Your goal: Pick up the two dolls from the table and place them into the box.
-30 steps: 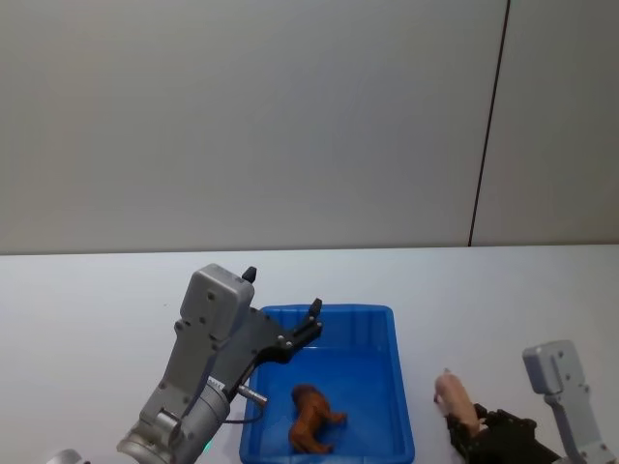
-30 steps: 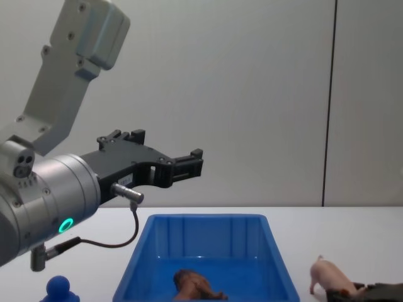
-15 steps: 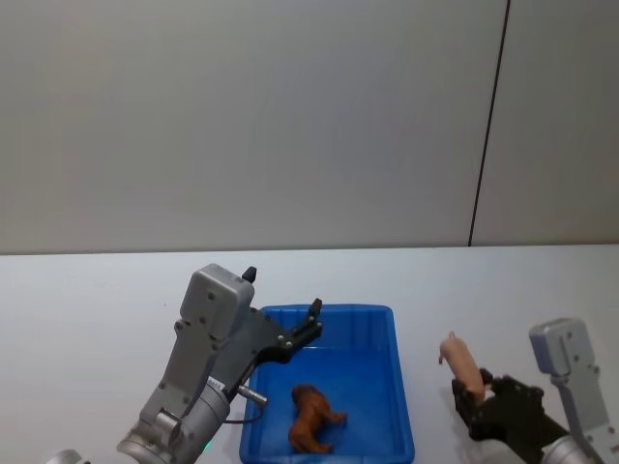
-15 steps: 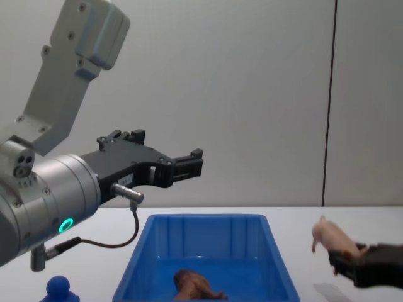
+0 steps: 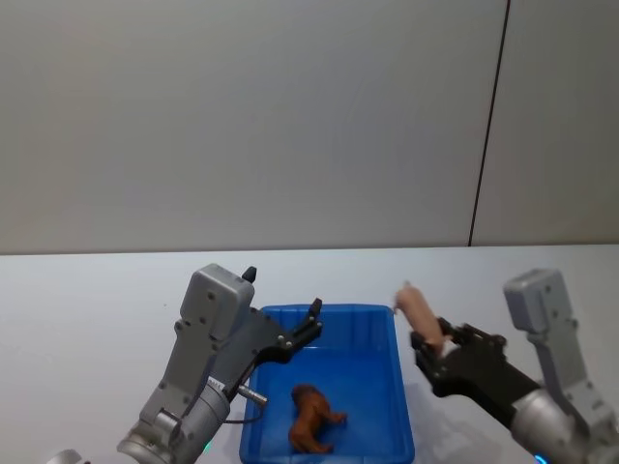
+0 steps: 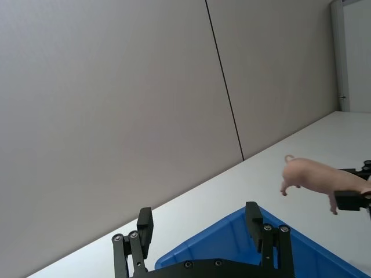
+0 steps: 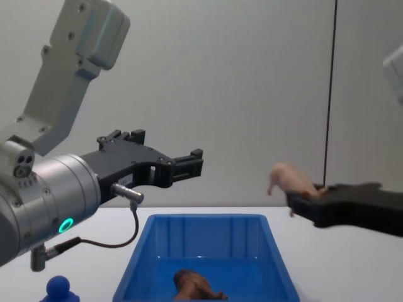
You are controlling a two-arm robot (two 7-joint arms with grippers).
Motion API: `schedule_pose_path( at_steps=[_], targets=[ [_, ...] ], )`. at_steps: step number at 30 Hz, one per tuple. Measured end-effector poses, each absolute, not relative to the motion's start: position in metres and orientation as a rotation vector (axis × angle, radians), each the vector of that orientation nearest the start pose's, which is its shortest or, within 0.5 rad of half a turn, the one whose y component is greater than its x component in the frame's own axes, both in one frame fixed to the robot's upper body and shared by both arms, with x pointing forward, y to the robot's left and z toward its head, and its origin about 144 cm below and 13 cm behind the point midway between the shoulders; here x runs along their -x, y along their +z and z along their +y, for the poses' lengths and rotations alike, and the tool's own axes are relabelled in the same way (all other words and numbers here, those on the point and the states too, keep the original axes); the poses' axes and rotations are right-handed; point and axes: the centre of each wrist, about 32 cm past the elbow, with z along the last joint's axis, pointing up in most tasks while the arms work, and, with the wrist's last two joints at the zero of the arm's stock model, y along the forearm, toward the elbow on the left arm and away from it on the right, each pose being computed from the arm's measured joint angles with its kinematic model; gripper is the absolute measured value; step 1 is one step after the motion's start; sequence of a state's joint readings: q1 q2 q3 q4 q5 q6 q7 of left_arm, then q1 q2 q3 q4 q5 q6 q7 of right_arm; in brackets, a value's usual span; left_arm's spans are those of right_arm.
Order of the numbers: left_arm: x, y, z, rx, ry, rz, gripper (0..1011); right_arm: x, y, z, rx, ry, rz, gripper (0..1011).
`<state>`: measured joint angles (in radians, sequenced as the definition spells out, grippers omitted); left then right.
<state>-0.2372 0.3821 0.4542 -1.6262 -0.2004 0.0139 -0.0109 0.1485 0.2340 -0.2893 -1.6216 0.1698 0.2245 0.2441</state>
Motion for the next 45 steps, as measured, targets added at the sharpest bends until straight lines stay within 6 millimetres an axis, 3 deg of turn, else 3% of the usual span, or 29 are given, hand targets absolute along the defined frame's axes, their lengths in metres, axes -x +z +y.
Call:
schedule_pose_path(
  at_steps=[7,10,19,24,30,45],
  targets=[
    [-0.492,1.204,0.198,-0.061,1.124,-0.268,1001,-0.497,1.202,-0.186,0.139,-0.963,0.012,362],
    [-0.492,1.204,0.198,-0.061,1.124,-0.268,1001,-0.502,1.203,-0.178,0.144,-0.932,0.027,419],
    [-0.492,1.204,0.198,-0.061,1.124,-0.268,1001,-0.511,1.200,-0.164,0.169,-0.881,0.047,708],
    [-0.492,1.204,0.198,-0.061,1.124,-0.268,1001,-0.512,1.199,-0.164,0.173,-0.877,0.036,874],
    [-0.492,1.204,0.198,-0.061,1.124,-0.268,1001,-0.511,1.200,-0.172,0.175,-0.888,0.006,1001],
    [-0.492,1.204,0.198,-0.061,1.124,-0.268,1001,-0.493,1.196,-0.209,0.132,-0.943,-0.032,1001]
  ],
)
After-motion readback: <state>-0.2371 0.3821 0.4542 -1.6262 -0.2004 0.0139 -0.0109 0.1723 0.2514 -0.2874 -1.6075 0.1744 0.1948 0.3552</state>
